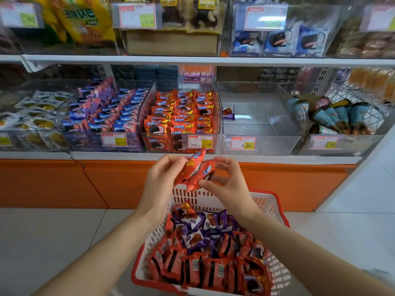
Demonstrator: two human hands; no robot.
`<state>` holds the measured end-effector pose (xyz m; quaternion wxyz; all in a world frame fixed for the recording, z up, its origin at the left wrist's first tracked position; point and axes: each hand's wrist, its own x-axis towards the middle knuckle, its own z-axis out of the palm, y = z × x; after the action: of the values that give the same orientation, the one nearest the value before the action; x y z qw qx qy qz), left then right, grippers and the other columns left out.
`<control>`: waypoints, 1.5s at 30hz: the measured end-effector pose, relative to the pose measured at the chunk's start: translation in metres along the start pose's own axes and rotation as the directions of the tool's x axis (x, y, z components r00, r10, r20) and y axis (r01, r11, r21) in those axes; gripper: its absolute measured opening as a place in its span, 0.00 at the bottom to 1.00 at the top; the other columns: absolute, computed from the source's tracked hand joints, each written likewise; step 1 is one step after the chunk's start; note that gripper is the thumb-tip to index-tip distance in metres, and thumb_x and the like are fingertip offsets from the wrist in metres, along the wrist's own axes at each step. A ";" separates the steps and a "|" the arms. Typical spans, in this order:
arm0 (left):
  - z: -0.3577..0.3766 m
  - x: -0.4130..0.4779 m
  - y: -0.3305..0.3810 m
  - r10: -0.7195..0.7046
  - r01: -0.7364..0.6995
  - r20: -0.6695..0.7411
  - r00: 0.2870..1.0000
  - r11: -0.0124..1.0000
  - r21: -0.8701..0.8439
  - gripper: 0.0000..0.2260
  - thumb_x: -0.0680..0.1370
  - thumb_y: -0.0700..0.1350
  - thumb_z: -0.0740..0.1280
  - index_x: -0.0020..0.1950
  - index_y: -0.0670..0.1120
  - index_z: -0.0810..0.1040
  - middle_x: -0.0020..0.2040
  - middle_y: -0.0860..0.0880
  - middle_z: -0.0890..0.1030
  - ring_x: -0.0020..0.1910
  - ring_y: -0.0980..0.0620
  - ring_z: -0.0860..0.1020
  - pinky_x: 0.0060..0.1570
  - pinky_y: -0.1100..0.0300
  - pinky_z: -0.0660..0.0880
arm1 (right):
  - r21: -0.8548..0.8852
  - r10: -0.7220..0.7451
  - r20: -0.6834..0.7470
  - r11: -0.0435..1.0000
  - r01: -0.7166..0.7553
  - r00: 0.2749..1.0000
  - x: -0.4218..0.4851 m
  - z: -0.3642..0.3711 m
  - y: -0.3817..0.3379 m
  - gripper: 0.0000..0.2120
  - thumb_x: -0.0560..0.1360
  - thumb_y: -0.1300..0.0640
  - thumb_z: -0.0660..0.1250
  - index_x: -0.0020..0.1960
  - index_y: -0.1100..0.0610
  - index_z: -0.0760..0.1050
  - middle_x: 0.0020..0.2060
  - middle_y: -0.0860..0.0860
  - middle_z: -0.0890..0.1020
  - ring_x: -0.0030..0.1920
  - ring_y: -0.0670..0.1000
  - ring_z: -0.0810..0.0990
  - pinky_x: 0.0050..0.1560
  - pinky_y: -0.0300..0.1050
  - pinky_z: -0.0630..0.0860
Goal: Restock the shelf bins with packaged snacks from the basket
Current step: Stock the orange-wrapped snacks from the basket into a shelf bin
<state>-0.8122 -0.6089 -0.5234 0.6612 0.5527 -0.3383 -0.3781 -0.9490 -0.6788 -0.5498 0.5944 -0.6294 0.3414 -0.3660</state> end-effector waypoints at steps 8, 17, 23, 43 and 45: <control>0.009 0.019 0.012 -0.092 0.084 0.076 0.993 0.992 0.098 0.25 0.64 0.40 0.77 0.57 0.57 0.76 0.60 0.50 0.76 0.61 0.48 0.76 0.58 0.48 0.76 | -0.340 -0.155 0.011 0.929 0.150 0.988 0.014 -0.017 -0.013 0.22 0.69 0.63 0.74 0.60 0.51 0.74 0.54 0.48 0.79 0.51 0.44 0.80 0.55 0.44 0.79; 0.005 0.042 0.011 -0.251 0.249 0.039 0.967 0.967 0.051 0.22 0.67 0.34 0.75 0.59 0.47 0.76 0.51 0.47 0.84 0.52 0.48 0.82 0.53 0.51 0.78 | -0.388 0.035 0.030 0.921 -0.020 0.999 0.025 -0.039 -0.011 0.14 0.69 0.52 0.74 0.52 0.48 0.73 0.43 0.46 0.81 0.40 0.43 0.82 0.38 0.36 0.79; -0.012 0.061 0.006 -0.128 0.160 -0.232 0.964 0.979 0.127 0.16 0.69 0.34 0.73 0.50 0.49 0.73 0.48 0.45 0.82 0.43 0.50 0.81 0.46 0.51 0.79 | -0.213 0.300 0.120 0.939 -0.270 0.946 0.038 -0.055 -0.012 0.18 0.68 0.50 0.74 0.55 0.55 0.77 0.47 0.51 0.84 0.45 0.47 0.84 0.42 0.37 0.78; -0.012 0.129 0.008 0.398 -0.307 -0.203 0.895 0.878 0.366 0.13 0.71 0.43 0.74 0.50 0.52 0.73 0.45 0.61 0.78 0.45 0.68 0.77 0.44 0.74 0.72 | -0.203 -0.011 -0.202 0.979 -0.031 0.979 0.117 -0.012 -0.032 0.09 0.79 0.56 0.61 0.58 0.49 0.69 0.48 0.42 0.81 0.47 0.39 0.80 0.38 0.31 0.73; -0.016 0.145 0.010 0.425 -0.335 -0.199 0.883 0.868 0.366 0.13 0.71 0.44 0.74 0.51 0.52 0.73 0.45 0.61 0.78 0.45 0.69 0.76 0.44 0.75 0.72 | -0.312 -0.042 -0.210 0.950 -0.027 0.977 0.141 -0.009 -0.038 0.10 0.80 0.58 0.60 0.60 0.51 0.65 0.51 0.44 0.77 0.49 0.42 0.78 0.38 0.32 0.70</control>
<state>-0.7268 -0.7275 -0.5116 0.6644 0.6212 -0.4036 -0.0992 -0.8863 -0.8026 -0.5043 0.4453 -0.6739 0.4548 -0.3752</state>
